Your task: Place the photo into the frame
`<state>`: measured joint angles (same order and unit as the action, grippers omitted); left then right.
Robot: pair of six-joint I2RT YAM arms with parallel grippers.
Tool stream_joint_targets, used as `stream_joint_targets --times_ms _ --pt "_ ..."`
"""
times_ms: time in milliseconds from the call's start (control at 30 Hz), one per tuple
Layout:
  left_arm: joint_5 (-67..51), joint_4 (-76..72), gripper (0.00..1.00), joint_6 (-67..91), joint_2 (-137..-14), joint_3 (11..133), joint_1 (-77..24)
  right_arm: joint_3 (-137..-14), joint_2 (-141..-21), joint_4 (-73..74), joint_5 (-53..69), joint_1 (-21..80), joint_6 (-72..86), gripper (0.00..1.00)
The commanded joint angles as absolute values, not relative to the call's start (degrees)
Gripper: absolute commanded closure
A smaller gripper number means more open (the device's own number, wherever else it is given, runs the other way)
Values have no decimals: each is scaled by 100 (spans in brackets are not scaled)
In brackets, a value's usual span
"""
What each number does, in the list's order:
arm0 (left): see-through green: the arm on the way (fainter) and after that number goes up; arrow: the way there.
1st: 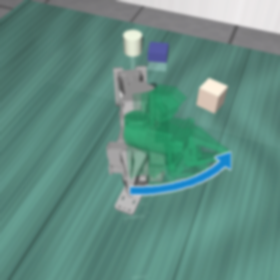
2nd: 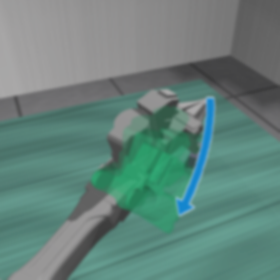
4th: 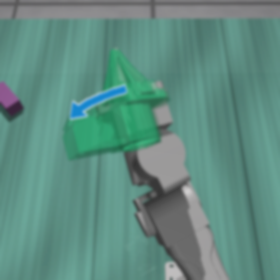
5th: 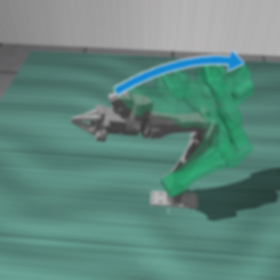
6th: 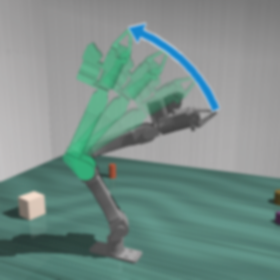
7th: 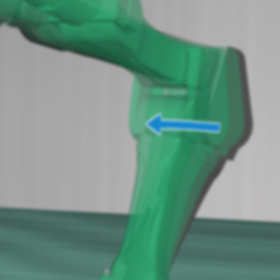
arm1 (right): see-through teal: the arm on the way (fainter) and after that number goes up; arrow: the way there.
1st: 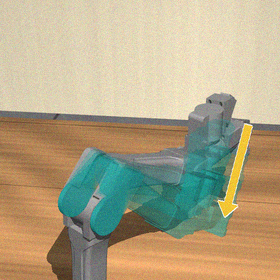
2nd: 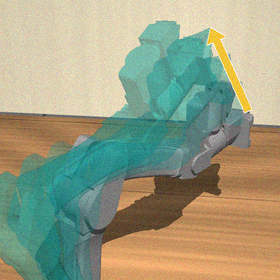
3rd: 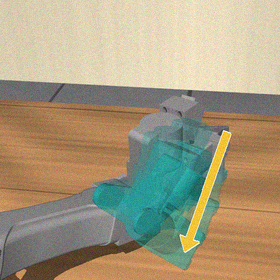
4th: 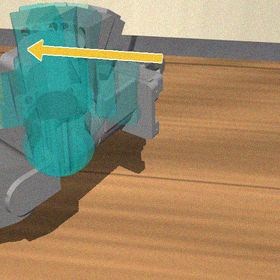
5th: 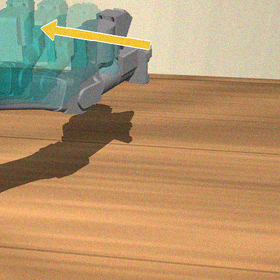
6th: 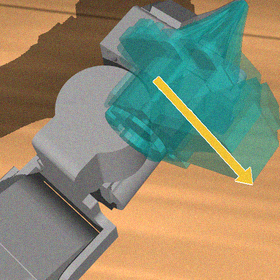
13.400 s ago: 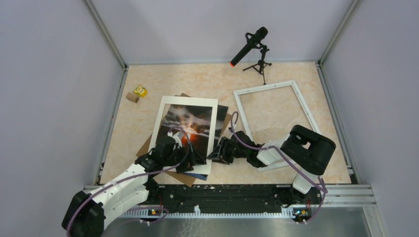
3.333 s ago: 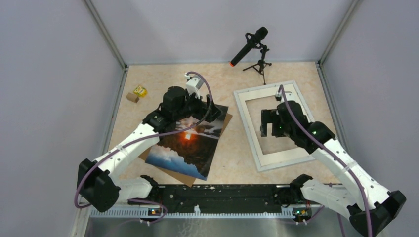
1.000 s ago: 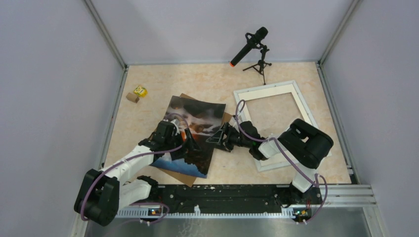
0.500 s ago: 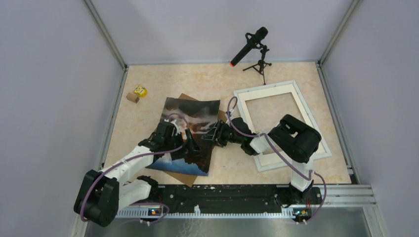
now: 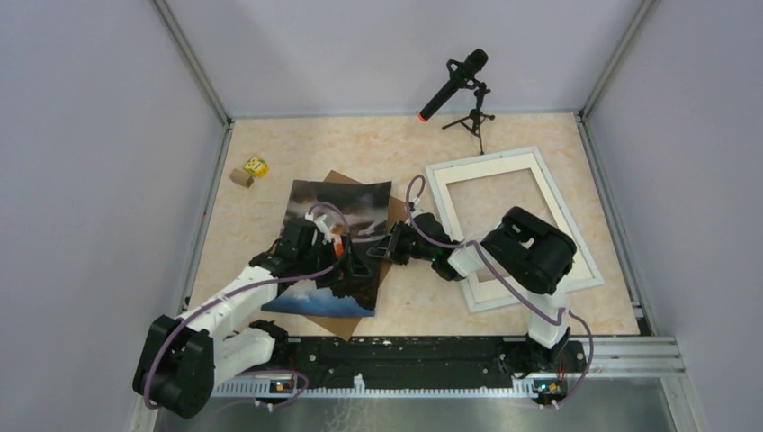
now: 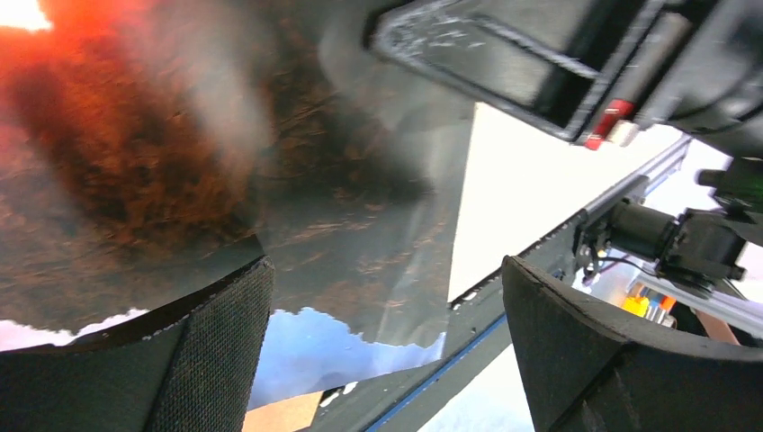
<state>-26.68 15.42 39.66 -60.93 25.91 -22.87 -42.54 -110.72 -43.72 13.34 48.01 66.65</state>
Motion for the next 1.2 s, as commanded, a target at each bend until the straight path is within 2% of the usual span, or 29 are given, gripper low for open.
stream_joint_targets --times_ms 0,67,333,567,700,800,933,1167 --pt "-3116 1194 1 3797 -5725 2953 -2294 -4329 -11106 -4782 1222 4931 6607 94" --pt "-3070 1220 2 3694 -5650 3144 -2294 -4288 -10954 -4641 1183 4931 6531 100" --pt "-2628 1465 2 3229 -5646 4568 -2294 -3983 -9617 -3383 695 4931 5729 100" --pt "-2862 907 1 3514 -5975 5789 -2303 -3452 -8438 -2742 342 4931 5459 100" --pt "-2905 762 2 3550 -6333 6356 -2345 -3612 -7581 -1451 -135 4922 4931 100" --pt "-2819 605 2 3419 -6514 6660 -2413 -3731 -6664 -190 -985 4922 4520 100" --pt "-2043 988 2 2587 -6645 7160 -2417 -3869 -5378 1180 -1846 4922 3941 100" --pt "-949 746 2 1818 -6368 6402 -2498 -4913 -3529 3638 -3366 4913 3458 100"
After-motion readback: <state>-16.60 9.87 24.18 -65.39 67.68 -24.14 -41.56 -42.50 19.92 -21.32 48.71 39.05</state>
